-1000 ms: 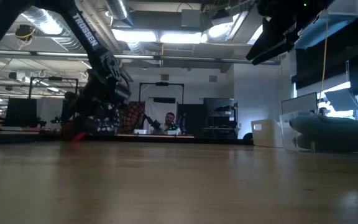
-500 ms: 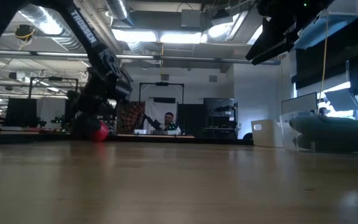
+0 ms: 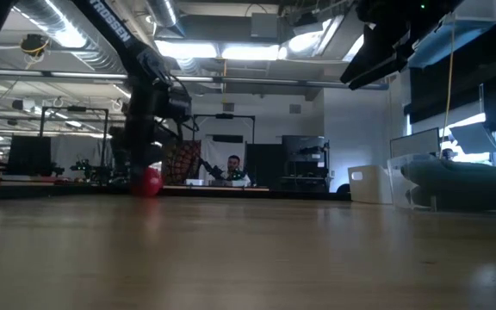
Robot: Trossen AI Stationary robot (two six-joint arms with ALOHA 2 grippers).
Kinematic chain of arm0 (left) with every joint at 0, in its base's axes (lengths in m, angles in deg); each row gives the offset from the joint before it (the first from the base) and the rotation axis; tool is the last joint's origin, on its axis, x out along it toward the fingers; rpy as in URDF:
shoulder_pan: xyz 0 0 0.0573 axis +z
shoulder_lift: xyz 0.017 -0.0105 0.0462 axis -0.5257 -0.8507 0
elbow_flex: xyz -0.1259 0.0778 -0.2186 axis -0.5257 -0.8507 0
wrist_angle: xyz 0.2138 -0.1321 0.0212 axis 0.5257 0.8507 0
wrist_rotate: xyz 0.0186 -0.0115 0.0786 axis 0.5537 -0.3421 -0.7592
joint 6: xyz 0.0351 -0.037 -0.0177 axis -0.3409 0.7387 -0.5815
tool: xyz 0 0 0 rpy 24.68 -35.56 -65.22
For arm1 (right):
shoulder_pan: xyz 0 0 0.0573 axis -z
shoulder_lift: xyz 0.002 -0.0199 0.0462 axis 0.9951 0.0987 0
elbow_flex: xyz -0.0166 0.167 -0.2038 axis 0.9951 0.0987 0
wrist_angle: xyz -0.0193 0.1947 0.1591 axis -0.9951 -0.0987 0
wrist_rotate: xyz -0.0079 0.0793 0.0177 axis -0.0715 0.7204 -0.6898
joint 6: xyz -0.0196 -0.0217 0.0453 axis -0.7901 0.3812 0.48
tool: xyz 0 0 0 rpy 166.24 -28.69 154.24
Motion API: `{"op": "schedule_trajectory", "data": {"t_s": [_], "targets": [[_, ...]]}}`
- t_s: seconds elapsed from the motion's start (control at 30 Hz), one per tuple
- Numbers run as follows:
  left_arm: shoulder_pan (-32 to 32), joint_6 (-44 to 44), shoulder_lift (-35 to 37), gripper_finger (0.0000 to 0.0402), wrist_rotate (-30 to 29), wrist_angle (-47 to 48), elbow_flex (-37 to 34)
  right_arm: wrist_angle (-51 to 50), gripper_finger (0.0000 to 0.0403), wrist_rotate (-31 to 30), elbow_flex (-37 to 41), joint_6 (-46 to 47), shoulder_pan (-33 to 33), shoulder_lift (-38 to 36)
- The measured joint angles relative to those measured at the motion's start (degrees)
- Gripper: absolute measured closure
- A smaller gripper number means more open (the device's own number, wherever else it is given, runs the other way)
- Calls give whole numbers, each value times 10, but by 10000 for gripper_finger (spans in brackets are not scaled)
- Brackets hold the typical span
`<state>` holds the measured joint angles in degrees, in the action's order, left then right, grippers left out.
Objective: Sort produce into baskets
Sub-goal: Put the top tomato into the black bin
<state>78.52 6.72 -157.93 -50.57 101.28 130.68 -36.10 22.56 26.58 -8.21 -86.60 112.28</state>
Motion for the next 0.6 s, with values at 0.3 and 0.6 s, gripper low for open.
{"op": "schedule_trajectory", "data": {"t_s": [0.3,0.6], "targets": [[-4,4,0,12,52,-81,0,0,114,0,0,0,0,0],[2,6,0,12,39,-180,-25,0,114,0,0,0,0,0]]}}
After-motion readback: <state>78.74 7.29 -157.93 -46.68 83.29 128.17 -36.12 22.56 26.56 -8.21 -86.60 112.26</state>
